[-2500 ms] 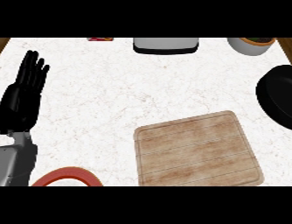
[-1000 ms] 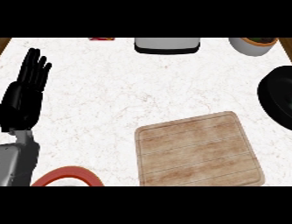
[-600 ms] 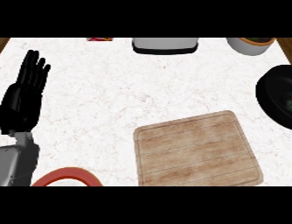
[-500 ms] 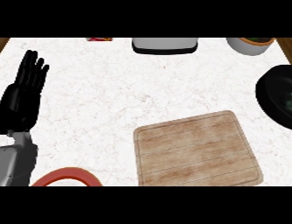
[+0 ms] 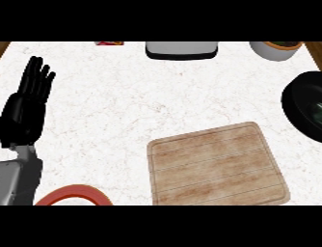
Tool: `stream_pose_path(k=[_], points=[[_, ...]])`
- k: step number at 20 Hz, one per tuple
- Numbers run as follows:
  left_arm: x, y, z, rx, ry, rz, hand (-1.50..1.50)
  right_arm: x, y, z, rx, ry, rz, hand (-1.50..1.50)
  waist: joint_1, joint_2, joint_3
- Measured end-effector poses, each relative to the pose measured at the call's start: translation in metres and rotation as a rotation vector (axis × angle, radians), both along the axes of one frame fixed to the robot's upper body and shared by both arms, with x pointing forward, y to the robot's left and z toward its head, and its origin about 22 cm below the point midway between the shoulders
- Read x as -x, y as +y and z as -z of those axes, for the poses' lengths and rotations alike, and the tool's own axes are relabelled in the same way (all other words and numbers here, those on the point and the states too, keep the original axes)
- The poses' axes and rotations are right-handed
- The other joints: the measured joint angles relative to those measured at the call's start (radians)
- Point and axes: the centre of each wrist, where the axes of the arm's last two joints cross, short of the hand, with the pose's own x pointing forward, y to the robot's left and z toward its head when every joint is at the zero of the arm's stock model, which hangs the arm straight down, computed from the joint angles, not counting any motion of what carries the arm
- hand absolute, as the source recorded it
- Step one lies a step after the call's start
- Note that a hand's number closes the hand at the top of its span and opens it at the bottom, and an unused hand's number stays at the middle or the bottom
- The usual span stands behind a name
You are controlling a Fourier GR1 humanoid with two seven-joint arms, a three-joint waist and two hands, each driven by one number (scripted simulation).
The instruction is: Pick the eggplant from the cutting board and place it in the pot
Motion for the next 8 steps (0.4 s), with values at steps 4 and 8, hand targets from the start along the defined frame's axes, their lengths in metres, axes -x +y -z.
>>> stream_pose_path(k=[4,8], points=[[-0.001,0.005,-0.003,-0.001,-0.001,0.002,0.0,0.035,-0.013,0.002,0.003,-0.015,0.012,-1.5,0.002,0.0,0.0],[-0.003,0.0,-0.004,0.0,0.001,-0.006,0.0,0.076,-0.022,0.004,0.009,-0.017,0.015,-1.5,0.0,0.0,0.0]])
